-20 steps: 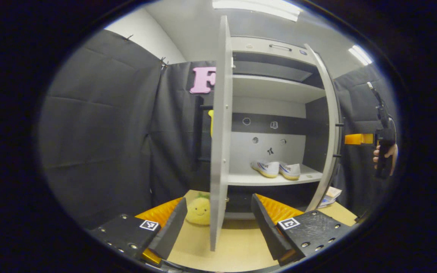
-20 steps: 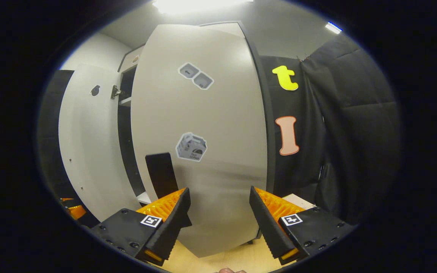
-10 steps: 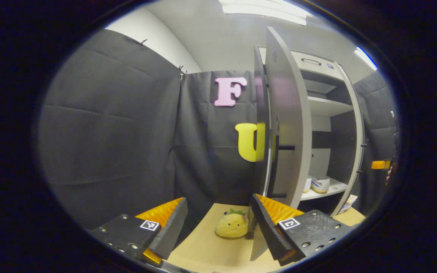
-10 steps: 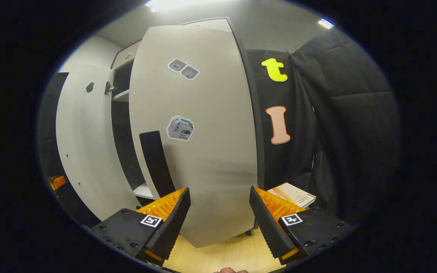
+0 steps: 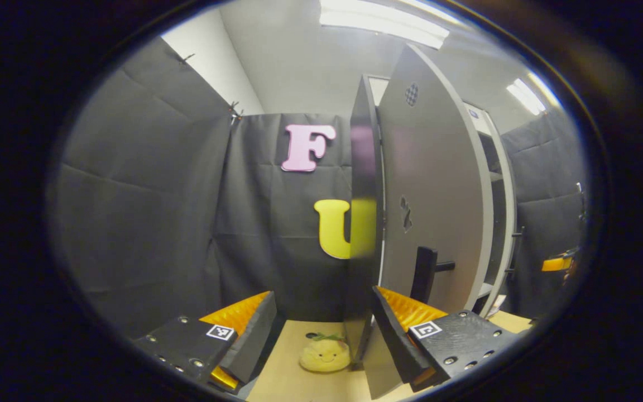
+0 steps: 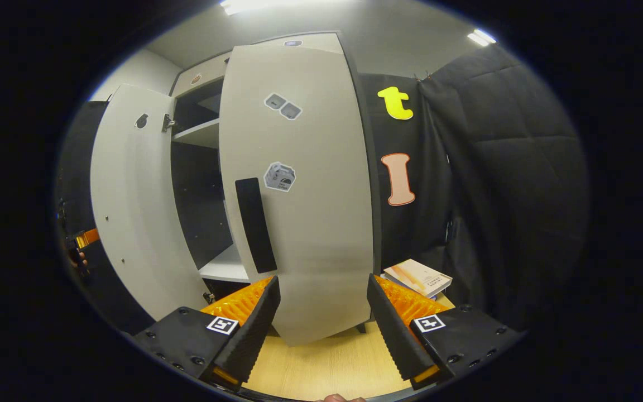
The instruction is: Grab one shoe with the right hand and put it into the shoe cabinet, grab the other shoe with the left hand and put it into the shoe cabinet; then close the right door with the right hand and the left door with the left hand.
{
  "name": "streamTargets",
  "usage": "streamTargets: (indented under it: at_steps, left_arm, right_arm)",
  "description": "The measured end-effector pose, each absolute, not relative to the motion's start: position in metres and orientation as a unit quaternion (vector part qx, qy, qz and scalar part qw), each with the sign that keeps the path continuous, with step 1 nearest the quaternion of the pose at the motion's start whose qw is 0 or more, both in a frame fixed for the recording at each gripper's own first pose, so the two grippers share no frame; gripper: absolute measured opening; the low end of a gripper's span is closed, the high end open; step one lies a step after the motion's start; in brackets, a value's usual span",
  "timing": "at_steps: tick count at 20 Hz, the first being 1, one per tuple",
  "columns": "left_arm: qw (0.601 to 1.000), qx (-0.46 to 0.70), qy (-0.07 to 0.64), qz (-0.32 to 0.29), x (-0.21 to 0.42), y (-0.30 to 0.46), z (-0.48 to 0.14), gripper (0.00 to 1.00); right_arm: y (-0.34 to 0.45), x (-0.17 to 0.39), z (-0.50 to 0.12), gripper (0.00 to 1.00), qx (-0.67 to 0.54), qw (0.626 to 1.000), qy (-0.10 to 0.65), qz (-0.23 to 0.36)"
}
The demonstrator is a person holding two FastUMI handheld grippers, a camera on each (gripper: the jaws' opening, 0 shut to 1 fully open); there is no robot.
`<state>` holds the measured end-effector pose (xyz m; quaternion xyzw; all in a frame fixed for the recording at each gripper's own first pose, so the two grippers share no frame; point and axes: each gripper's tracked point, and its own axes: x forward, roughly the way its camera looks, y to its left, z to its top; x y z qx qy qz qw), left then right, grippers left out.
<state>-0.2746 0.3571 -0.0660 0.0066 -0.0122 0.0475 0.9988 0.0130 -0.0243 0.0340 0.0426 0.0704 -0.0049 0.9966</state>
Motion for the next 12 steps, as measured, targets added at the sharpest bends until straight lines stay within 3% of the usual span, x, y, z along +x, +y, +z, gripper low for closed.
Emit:
streamTargets:
  at_steps: [6,12]
  left_arm:
    - [0.999,-0.017,-0.007,0.048,-0.254,0.348,-0.07,0.96]
    - [0.999,0.007,0.013,0.04,-0.252,0.323,-0.07,0.94]
  right_arm:
    - [-0.026,-0.015,0.015,0.98,0.055,0.995,0.085,-0.021]
    - [-0.053,-0.004,-0.011,0.98,0.066,0.993,0.098,-0.023]
